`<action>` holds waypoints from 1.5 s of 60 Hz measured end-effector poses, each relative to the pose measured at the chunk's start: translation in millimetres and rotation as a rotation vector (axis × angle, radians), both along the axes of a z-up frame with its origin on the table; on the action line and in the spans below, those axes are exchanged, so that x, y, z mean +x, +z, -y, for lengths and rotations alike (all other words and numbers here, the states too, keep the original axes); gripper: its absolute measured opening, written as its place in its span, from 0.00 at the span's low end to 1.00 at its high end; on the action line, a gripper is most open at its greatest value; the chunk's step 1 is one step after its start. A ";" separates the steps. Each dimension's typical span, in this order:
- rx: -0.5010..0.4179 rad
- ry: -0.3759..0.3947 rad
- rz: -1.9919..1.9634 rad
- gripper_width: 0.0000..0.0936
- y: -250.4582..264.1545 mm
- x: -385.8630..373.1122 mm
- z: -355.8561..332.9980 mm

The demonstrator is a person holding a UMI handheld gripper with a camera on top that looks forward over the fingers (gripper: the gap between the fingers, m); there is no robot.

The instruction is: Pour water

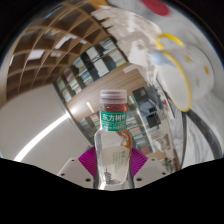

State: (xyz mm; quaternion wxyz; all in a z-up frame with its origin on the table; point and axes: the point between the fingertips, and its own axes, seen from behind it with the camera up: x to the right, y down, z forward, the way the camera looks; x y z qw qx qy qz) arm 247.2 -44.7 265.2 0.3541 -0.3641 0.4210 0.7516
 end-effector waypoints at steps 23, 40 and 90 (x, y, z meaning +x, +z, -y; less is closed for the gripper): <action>0.074 -0.733 1.399 0.42 109.1 171.1 19.1; -0.192 -0.632 1.946 0.42 -49.8 280.7 12.5; -0.375 -0.286 2.123 0.92 -150.1 257.1 100.1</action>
